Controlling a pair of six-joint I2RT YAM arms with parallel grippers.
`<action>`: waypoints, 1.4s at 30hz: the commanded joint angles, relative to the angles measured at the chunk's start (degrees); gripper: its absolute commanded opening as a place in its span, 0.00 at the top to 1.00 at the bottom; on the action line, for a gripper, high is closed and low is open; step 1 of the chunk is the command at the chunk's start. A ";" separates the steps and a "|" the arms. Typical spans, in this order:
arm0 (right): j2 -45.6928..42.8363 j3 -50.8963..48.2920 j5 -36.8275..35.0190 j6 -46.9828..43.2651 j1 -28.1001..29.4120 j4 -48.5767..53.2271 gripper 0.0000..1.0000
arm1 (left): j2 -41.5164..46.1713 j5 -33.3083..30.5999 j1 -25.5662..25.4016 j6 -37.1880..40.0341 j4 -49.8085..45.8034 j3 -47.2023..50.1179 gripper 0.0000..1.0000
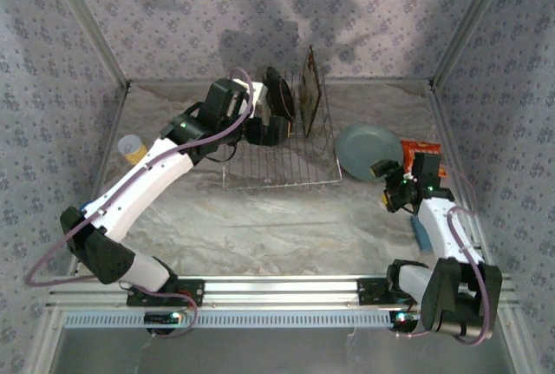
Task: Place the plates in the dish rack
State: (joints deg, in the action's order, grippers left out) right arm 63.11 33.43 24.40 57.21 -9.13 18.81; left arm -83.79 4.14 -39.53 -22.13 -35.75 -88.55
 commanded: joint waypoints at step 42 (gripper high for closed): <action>22.78 1.46 -0.32 -1.37 -0.28 -21.80 0.50 | 0.02 -1.59 2.35 0.60 -0.61 2.51 0.01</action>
State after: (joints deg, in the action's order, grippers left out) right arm 85.12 33.30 25.08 56.55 -9.13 -1.72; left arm -83.81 2.94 -37.58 -22.09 -35.99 -86.41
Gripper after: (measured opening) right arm 0.502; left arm 0.991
